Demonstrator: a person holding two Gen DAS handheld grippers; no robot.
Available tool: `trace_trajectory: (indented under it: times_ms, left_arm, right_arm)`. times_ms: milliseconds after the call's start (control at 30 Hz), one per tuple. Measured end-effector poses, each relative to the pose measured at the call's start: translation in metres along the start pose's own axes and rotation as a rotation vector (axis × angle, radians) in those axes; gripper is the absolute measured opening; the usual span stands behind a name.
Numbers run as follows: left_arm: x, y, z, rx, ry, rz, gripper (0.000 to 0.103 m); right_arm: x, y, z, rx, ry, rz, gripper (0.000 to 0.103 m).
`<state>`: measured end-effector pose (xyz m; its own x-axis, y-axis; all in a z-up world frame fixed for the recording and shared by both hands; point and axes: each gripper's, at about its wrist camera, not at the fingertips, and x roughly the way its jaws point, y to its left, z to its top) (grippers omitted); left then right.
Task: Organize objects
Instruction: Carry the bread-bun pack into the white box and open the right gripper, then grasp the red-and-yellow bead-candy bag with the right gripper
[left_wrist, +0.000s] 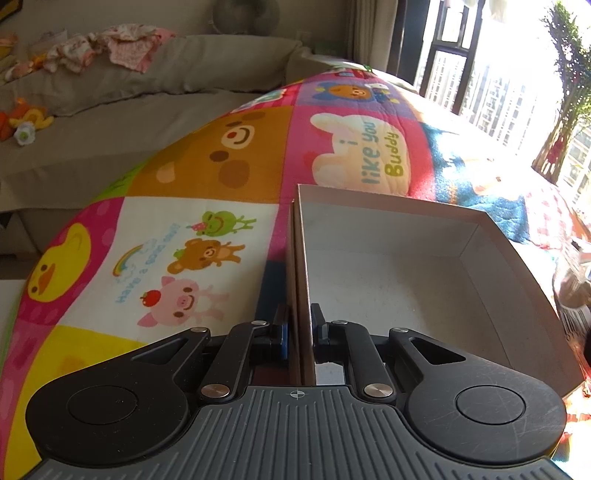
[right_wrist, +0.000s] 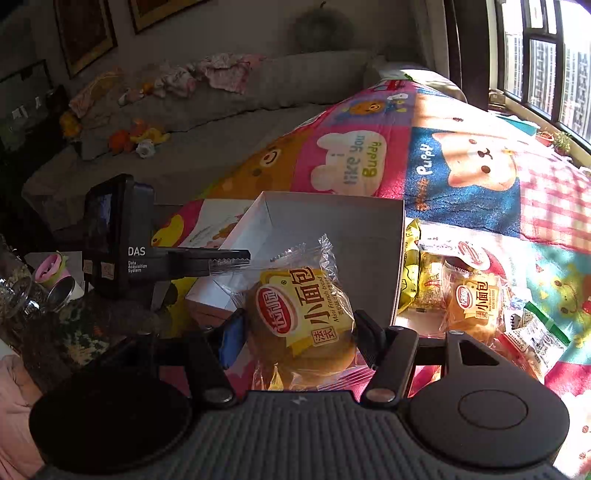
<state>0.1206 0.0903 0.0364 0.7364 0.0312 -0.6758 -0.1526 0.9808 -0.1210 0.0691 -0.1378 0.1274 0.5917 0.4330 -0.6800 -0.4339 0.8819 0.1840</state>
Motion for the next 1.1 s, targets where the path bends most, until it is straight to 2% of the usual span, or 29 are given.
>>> trace_trajectory:
  times_ms: [100, 233, 367, 467, 600, 667, 767, 867, 1000, 1067, 1100]
  left_arm:
    - [0.0, 0.003, 0.0, -0.009, 0.003, -0.013, 0.013]
    - [-0.001, 0.005, 0.0, -0.013, 0.005, -0.024, 0.014]
    - [-0.001, 0.007, -0.001, -0.017, 0.007, -0.034, 0.014]
    - [-0.001, 0.006, -0.001, -0.012, 0.005, -0.035, 0.015]
    - [-0.002, 0.007, -0.001, -0.013, 0.004, -0.037, 0.015]
    - [-0.002, 0.007, -0.002, -0.012, 0.002, -0.036, 0.015]
    - [-0.002, 0.006, -0.002, -0.014, 0.0, -0.032, 0.015]
    - [-0.002, 0.005, -0.001, -0.018, 0.002, -0.028, 0.014]
    - [-0.002, 0.005, -0.001, -0.028, 0.002, -0.024, 0.014]
    - [-0.003, 0.004, -0.002, -0.028, 0.001, -0.019, 0.014]
    - [-0.003, 0.004, -0.002, -0.026, 0.002, -0.019, 0.014]
  right_arm:
    - [0.036, -0.004, 0.028, 0.027, 0.024, -0.031, 0.062]
    - [0.104, -0.012, 0.058, 0.095, 0.122, -0.036, 0.062]
    - [0.15, -0.014, 0.058, 0.157, 0.197, 0.029, 0.062]
    - [0.162, -0.017, 0.05, 0.187, 0.225, 0.057, 0.064]
    - [0.144, -0.018, 0.045, 0.142, 0.18, 0.022, 0.066]
    - [0.121, -0.021, 0.043, 0.105, 0.123, -0.007, 0.067]
    - [0.078, -0.027, 0.037, 0.059, 0.036, -0.052, 0.074]
    - [0.041, -0.041, 0.024, 0.049, -0.013, -0.113, 0.077]
    - [0.011, -0.07, -0.007, 0.081, 0.011, -0.201, 0.076]
    - [0.004, -0.086, -0.029, 0.098, 0.044, -0.249, 0.07]
    - [0.002, -0.093, -0.039, 0.11, 0.061, -0.269, 0.063]
